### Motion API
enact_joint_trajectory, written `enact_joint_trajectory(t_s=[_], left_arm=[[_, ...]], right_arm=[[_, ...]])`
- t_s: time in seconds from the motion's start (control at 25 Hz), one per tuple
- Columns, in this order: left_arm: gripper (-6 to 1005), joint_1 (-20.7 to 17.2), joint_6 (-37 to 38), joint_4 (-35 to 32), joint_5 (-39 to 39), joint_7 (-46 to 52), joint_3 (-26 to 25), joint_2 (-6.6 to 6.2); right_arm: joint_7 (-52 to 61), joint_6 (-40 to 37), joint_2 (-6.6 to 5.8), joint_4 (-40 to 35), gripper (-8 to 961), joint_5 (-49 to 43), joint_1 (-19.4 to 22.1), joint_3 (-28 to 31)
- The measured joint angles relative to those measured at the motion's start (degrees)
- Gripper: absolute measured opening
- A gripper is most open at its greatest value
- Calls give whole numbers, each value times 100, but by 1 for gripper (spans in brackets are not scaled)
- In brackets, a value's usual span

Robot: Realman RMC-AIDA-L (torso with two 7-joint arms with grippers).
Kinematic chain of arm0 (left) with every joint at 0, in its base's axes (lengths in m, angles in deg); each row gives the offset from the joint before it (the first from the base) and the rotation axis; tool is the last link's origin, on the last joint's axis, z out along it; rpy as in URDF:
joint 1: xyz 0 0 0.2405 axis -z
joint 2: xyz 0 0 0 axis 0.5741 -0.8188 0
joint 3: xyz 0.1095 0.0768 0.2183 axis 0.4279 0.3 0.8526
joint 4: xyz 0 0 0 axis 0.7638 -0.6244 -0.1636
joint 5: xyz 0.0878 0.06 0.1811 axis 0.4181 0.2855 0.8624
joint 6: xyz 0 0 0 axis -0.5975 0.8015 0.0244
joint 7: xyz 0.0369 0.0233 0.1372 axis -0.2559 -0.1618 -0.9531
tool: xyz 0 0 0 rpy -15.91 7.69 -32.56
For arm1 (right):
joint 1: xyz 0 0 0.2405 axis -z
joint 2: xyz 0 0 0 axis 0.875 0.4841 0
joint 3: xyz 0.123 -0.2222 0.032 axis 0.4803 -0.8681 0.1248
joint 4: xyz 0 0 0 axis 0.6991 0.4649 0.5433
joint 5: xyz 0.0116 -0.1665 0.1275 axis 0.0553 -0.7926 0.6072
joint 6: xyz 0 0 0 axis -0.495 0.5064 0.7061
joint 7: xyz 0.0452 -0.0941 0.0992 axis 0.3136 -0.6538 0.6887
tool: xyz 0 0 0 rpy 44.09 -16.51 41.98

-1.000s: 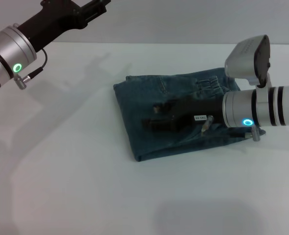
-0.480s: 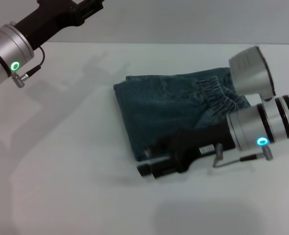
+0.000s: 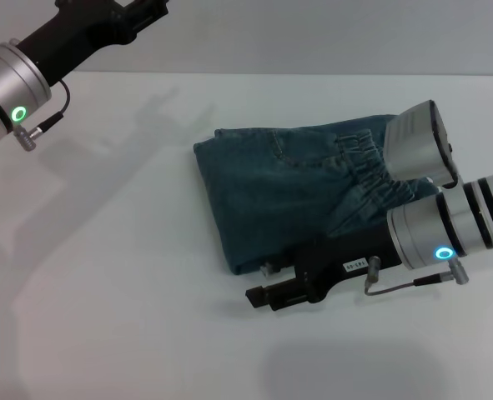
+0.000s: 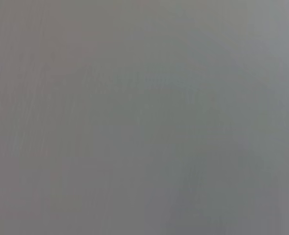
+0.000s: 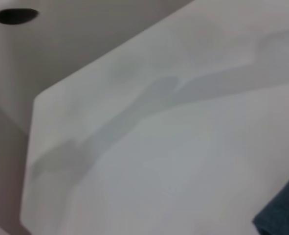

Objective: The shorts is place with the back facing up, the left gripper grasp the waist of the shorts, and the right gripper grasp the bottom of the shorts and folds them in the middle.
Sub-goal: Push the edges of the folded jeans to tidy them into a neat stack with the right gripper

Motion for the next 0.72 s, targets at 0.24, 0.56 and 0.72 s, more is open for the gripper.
enact_joint_trajectory(t_s=[0.24, 0.56, 0.72], left_arm=[[840, -48, 53, 0, 1, 55, 3, 6], [840, -172, 84, 0, -146, 63, 30, 15], [840, -219, 159, 0, -239, 39, 42, 12]], right_arm=[[9, 201, 8, 5, 637, 23, -29, -20], [78, 492, 11, 4, 637, 16, -143, -17], [128, 721, 10, -7, 637, 2, -188, -15]])
